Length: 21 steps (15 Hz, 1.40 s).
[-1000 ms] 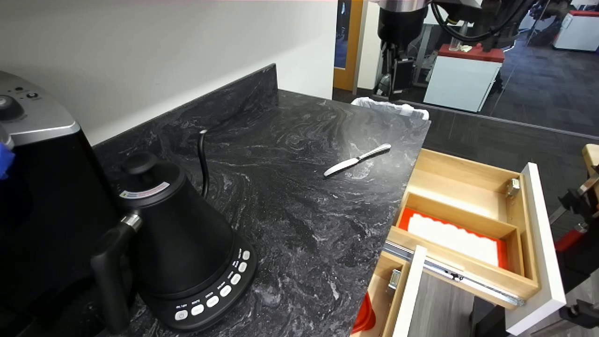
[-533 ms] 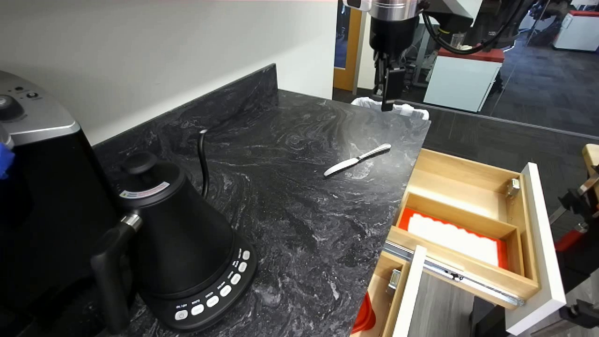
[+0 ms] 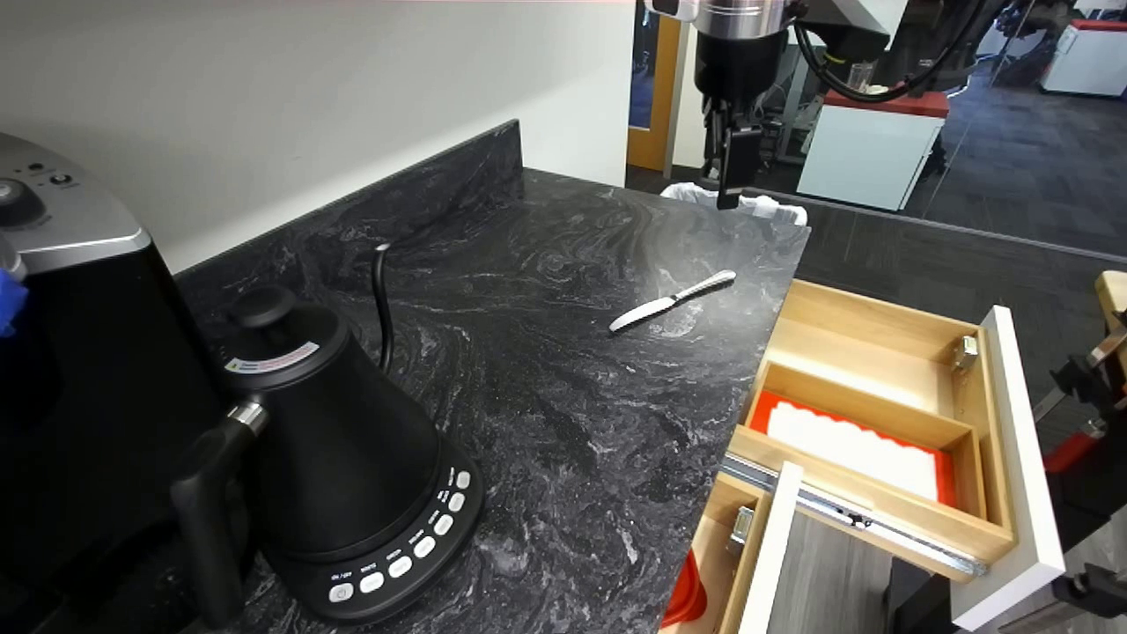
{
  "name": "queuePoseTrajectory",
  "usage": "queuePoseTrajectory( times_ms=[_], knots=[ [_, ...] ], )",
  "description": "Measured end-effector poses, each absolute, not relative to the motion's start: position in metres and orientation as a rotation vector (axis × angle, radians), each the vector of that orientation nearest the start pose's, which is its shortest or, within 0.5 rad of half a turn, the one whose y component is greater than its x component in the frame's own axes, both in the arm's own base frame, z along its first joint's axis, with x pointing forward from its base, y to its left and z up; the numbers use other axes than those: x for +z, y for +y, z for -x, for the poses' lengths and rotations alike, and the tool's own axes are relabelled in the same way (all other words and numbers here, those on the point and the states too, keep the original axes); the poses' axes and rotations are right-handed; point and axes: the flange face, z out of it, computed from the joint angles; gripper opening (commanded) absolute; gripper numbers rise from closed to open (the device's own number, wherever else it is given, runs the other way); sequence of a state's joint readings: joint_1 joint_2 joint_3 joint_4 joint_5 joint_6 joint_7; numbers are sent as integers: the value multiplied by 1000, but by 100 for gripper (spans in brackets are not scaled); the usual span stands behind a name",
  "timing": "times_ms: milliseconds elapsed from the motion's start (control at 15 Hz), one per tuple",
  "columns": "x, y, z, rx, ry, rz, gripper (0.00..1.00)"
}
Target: Pick the knife on the counter and put it in the first drawer on the right
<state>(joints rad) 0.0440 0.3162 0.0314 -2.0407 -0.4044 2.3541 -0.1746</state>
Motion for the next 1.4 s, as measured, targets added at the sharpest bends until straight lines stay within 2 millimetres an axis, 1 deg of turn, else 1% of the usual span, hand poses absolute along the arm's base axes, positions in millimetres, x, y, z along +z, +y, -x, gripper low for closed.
queuePoseTrajectory(
  times_ms=[400, 533, 667, 733, 933, 1133, 1267, 1400],
  knots=[
    [284, 40, -593, 37, -928, 3290, 100],
    [283, 40, -594, 46, -1019, 3270, 100],
    [280, 38, -595, 61, -1165, 3233, 100],
    [277, 33, -595, 74, -1251, 3204, 100],
    [257, 11, -602, 77, -1486, 3086, 100],
    [232, -13, -613, -1, -1692, 2935, 100],
    [217, -22, -621, -47, -1795, 2840, 100],
    [204, -24, -629, -74, -1865, 2750, 100]
  ],
)
